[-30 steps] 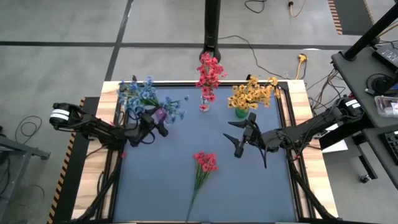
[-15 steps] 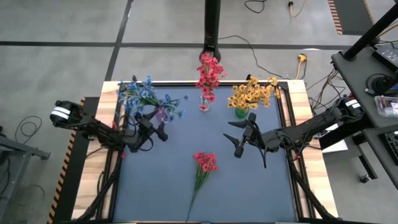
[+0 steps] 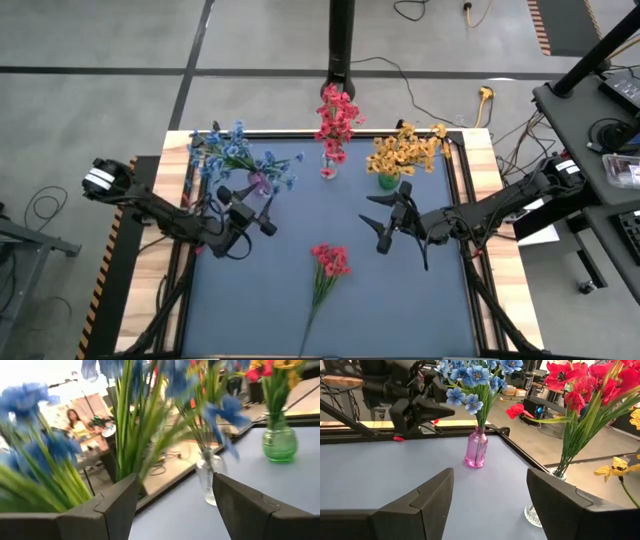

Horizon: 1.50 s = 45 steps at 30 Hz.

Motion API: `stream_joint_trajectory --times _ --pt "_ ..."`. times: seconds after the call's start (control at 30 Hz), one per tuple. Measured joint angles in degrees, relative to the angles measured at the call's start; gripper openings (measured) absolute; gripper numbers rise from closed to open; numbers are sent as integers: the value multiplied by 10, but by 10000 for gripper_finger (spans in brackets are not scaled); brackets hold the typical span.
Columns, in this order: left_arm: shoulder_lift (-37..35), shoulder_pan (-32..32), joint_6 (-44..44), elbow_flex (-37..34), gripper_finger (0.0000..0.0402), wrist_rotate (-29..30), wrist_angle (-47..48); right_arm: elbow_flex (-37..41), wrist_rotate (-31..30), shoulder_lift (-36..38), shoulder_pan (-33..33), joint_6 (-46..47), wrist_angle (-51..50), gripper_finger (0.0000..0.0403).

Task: Sort flowers into vase by color
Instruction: Put the blue flower into the purple vase

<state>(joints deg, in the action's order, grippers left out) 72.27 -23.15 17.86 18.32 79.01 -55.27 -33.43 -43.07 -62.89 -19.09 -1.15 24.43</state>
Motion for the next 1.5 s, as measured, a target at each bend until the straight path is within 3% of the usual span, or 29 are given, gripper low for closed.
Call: stream_joint_trajectory --times 0.17,0.37,0.73,1.5 --pt "0 28 61 31 238 1 0 0 0 0 0 -2 0 244" --pt "0 39 49 25 238 27 2 0 0 0 0 -6 -2 244" --pt "0 39 55 18 238 20 0 0 -4 0 12 -18 -4 244" --pt "1 39 52 18 238 18 8 1 1 0 20 82 -46 244"
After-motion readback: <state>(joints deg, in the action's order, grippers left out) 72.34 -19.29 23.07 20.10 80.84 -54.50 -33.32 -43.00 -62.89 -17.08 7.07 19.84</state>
